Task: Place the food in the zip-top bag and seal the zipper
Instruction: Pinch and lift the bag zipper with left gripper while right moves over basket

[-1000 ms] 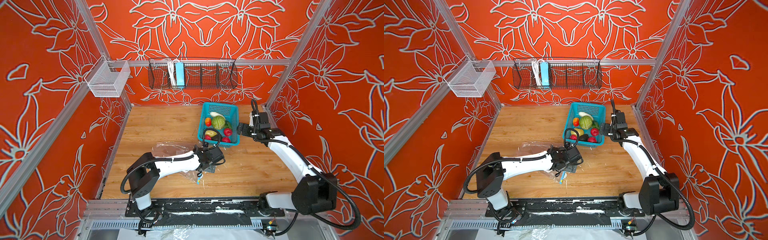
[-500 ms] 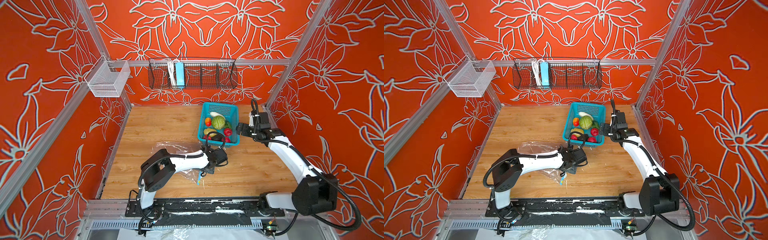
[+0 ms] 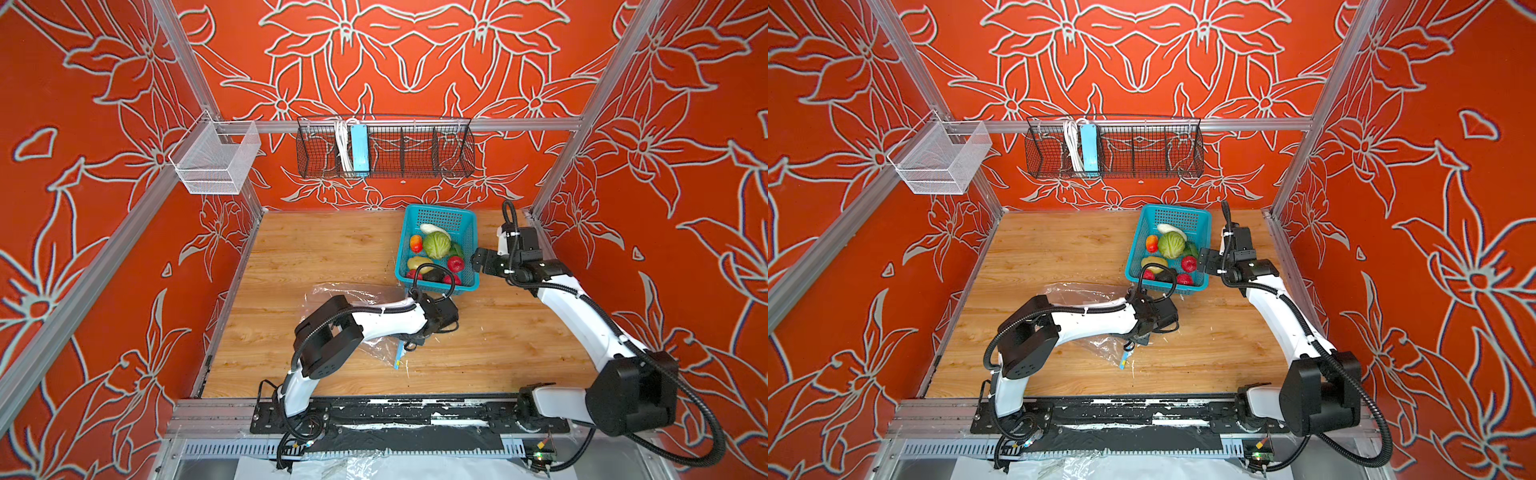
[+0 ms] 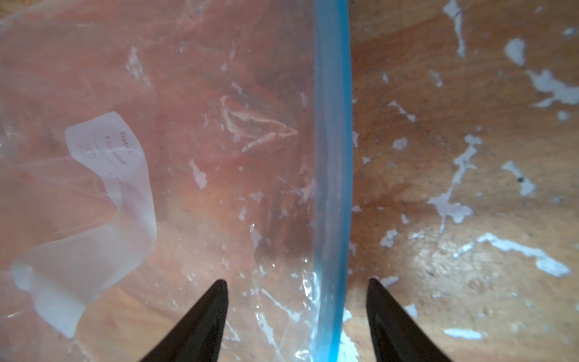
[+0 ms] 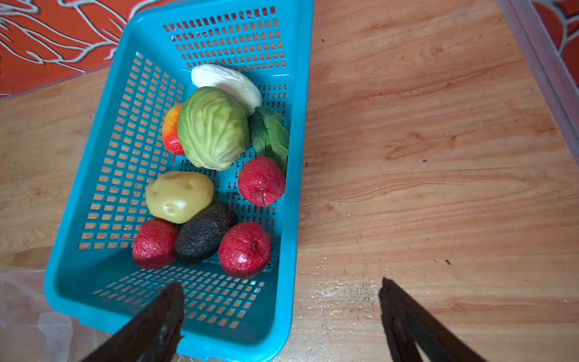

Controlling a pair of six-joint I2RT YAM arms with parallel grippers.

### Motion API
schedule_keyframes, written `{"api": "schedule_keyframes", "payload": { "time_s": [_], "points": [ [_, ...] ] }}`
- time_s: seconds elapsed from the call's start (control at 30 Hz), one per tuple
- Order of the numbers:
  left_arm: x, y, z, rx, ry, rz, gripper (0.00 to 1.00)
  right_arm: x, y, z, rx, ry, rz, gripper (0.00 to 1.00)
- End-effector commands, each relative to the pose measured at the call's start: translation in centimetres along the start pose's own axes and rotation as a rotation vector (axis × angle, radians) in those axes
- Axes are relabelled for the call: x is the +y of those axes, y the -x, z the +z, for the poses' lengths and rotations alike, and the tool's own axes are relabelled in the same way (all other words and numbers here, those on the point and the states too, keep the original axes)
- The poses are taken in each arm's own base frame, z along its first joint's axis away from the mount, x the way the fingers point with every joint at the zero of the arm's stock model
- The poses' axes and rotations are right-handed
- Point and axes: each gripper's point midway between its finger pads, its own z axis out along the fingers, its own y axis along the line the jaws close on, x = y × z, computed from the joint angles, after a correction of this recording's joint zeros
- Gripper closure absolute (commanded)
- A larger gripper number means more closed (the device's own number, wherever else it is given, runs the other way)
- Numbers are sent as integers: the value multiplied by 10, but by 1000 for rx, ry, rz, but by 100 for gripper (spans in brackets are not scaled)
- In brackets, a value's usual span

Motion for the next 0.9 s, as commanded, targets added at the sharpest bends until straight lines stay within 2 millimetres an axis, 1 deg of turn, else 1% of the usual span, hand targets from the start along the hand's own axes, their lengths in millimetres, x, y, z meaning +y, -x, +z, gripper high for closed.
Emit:
{"api": "schedule_keyframes", "payload": {
  "time_s": [0.0, 0.23, 0.33, 0.47, 0.5, 0.63, 0.67, 0.87],
  "points": [
    [8, 0, 3, -4, 64, 5, 34, 2, 3, -5, -19, 19, 19, 2],
    [8, -1, 7, 7, 93, 11, 36, 4, 7, -10, -35, 31, 25, 2],
    [10, -2, 9, 10, 111, 10, 47, 5, 9, -12, -41, 39, 27, 2],
    [12, -2, 10, 13, 134, 10, 59, 5, 10, -13, -45, 39, 27, 2],
    [13, -2, 11, 14, 141, 11, 64, 5, 9, -13, -44, 41, 27, 2],
    [16, 1, 7, 8, 163, 0, 96, 7, 10, -14, -43, 52, 26, 2],
    [18, 2, 5, 1, 165, -5, 100, 8, 9, -15, -39, 55, 27, 2],
    [28, 14, -16, -48, 156, -39, 100, 9, 5, -18, -26, 67, 28, 2]
  ]
}}
